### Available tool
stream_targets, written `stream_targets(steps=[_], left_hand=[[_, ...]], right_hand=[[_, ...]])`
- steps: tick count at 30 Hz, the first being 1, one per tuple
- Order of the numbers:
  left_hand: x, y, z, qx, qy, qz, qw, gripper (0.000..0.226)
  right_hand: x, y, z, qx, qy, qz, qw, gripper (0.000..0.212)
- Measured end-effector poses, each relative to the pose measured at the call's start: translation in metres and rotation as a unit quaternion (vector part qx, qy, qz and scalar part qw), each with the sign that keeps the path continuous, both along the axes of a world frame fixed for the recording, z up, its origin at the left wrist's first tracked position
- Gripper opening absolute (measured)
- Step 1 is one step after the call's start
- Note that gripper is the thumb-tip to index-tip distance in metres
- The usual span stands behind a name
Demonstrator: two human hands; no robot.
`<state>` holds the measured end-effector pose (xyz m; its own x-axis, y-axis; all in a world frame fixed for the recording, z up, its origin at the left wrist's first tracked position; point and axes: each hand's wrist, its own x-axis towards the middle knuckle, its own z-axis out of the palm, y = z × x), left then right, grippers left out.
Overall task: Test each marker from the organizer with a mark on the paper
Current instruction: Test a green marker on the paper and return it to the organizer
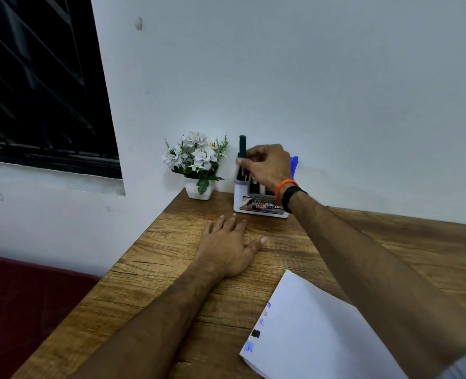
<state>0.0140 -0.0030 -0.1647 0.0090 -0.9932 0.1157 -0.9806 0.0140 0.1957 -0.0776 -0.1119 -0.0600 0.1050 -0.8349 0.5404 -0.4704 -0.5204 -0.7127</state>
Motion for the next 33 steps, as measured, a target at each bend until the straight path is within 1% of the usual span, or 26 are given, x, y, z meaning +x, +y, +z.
stream_targets(steps=[4, 6, 9, 12, 15, 18, 20, 21, 22, 23, 24, 25, 26, 27, 28, 29, 30, 33], left_hand=[[0.0, 0.002, 0.0, 0.005, -0.001, -0.004, 1.0, 0.079], [0.0, 0.002, 0.001, 0.007, -0.001, -0.004, 1.0, 0.078], [0.0, 0.002, 0.002, 0.008, 0.004, -0.006, 1.0, 0.077], [0.0, 0.001, 0.003, 0.01, 0.005, -0.006, 1.0, 0.077], [-0.001, 0.001, 0.002, 0.004, 0.003, -0.007, 1.0, 0.077], [0.0, -0.001, 0.002, 0.011, 0.01, -0.002, 1.0, 0.078], [0.0, 0.0, 0.002, -0.003, 0.013, -0.005, 1.0, 0.074], [0.0, 0.001, 0.004, -0.03, 0.032, -0.015, 0.999, 0.07], [-0.001, 0.004, 0.006, -0.068, 0.074, -0.029, 0.994, 0.062], [-0.002, 0.007, 0.009, -0.099, 0.146, -0.039, 0.983, 0.056], [-0.004, 0.012, 0.013, -0.115, 0.236, -0.051, 0.964, 0.051], [-0.006, 0.017, 0.018, -0.118, 0.325, -0.069, 0.936, 0.05], [-0.009, 0.023, 0.024, -0.115, 0.397, -0.093, 0.906, 0.052], [-0.011, 0.027, 0.029, -0.107, 0.447, -0.116, 0.88, 0.052], [-0.013, 0.031, 0.033, -0.094, 0.478, -0.14, 0.862, 0.05], [-0.015, 0.034, 0.036, -0.079, 0.491, -0.166, 0.852, 0.046], [-0.016, 0.037, 0.038, -0.065, 0.488, -0.187, 0.85, 0.042], [-0.02, 0.042, 0.038, -0.041, 0.439, -0.223, 0.869, 0.029]], right_hand=[[-0.012, 0.008, 0.019, -0.026, -0.085, 0.003, 0.996, 0.022], [-0.022, 0.016, 0.025, -0.009, -0.124, 0.024, 0.992, 0.021], [-0.04, 0.043, 0.024, 0.03, -0.152, 0.069, 0.986, 0.022], [-0.063, 0.08, 0.01, 0.089, -0.158, 0.116, 0.977, 0.022], [-0.087, 0.108, -0.015, 0.151, -0.15, 0.131, 0.968, 0.019], [-0.108, 0.128, -0.042, 0.17, -0.129, 0.13, 0.968, 0.011], [-0.117, 0.139, -0.056, 0.182, -0.127, 0.136, 0.966, 0.011], [-0.121, 0.142, -0.06, 0.186, -0.117, 0.134, 0.966, 0.012], [-0.124, 0.144, -0.063, 0.187, -0.1, 0.128, 0.969, 0.014], [-0.126, 0.145, -0.064, 0.183, -0.082, 0.121, 0.972, 0.015], [-0.128, 0.145, -0.064, 0.178, -0.069, 0.116, 0.975, 0.016], [-0.129, 0.144, -0.064, 0.172, -0.061, 0.112, 0.977, 0.017], [-0.13, 0.144, -0.064, 0.165, -0.053, 0.108, 0.979, 0.017], [-0.131, 0.142, -0.066, 0.157, -0.044, 0.103, 0.981, 0.018], [-0.132, 0.141, -0.067, 0.15, -0.031, 0.098, 0.983, 0.019], [-0.133, 0.14, -0.069, 0.144, -0.018, 0.097, 0.985, 0.021], [-0.134, 0.14, -0.071, 0.142, -0.01, 0.1, 0.985, 0.022], [-0.137, 0.139, -0.072, 0.129, 0.003, 0.115, 0.985, 0.024]])
